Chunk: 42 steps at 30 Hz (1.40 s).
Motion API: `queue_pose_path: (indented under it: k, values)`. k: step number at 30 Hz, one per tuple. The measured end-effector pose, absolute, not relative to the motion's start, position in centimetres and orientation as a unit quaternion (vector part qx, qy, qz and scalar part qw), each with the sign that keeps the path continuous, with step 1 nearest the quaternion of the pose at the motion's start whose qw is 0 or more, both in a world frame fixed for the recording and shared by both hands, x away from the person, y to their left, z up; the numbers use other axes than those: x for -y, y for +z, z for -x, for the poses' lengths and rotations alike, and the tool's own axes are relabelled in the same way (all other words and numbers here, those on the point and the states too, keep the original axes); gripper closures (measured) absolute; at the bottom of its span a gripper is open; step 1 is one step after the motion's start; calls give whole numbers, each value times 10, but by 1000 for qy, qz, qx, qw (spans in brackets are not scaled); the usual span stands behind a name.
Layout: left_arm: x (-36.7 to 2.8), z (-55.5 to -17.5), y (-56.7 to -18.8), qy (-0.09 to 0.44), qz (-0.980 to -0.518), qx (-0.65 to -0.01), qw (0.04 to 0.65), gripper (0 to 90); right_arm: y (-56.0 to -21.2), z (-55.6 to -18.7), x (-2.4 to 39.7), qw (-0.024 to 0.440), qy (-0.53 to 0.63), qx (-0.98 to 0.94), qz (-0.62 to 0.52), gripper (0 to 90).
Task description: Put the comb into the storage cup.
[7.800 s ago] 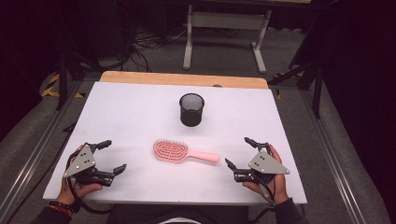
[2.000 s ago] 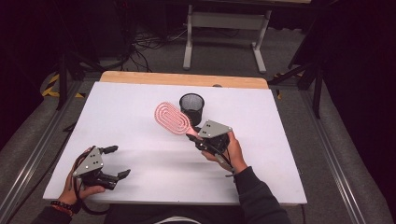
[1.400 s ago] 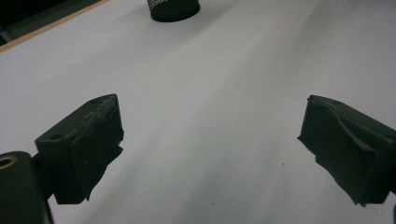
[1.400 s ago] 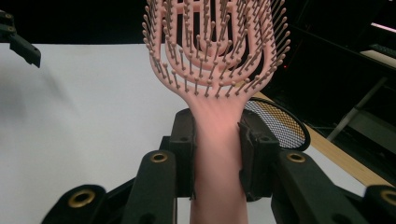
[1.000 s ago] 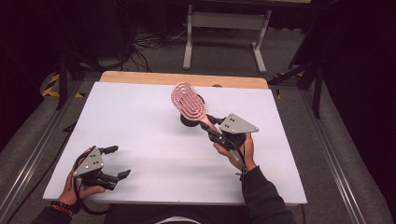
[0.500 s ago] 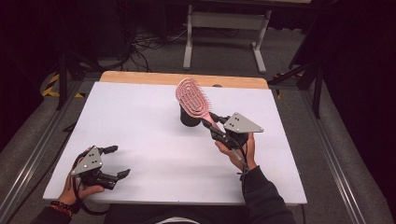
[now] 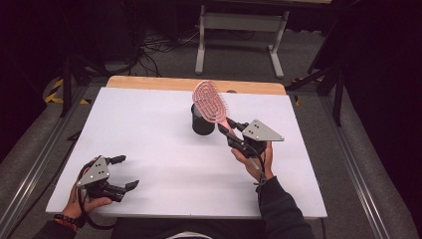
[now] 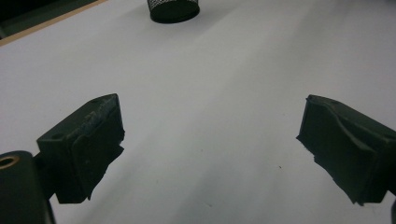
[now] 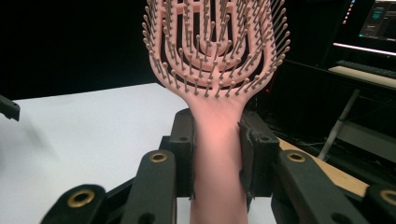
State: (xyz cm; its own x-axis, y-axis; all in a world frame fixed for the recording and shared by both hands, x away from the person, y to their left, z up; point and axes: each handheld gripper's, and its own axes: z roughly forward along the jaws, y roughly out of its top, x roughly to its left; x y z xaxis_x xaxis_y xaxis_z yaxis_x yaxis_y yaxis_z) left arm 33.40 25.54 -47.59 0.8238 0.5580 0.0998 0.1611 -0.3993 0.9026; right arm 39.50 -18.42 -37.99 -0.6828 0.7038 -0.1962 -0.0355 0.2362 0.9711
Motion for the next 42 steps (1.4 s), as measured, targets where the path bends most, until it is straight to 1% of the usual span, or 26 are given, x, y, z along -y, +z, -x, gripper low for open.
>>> queue_pose_path:
  k: [7, 9, 11, 21, 32, 42]
  values:
    - [-255, -335, -476, 196, -814, -222, 499, 75, -383, -400, 185, 326, 583, -707, -233, 692]
    - [-255, -335, -477, 196, -814, -223, 499, 75, -385, -404, 184, 317, 595, -700, -236, 692]
    - [-255, -335, -477, 195, -813, -225, 501, 75, -386, -407, 183, 324, 588, -703, -234, 692]
    - [-254, -335, -477, 195, -813, -227, 500, 79, -387, -418, 173, 311, 607, -693, -234, 692]
    - [-255, -332, -475, 205, -810, -220, 503, 79, -385, -429, 162, 312, 607, -691, -239, 693]
    - [-256, -332, -475, 201, -809, -219, 507, 80, -383, -441, 153, 317, 606, -685, -251, 693]
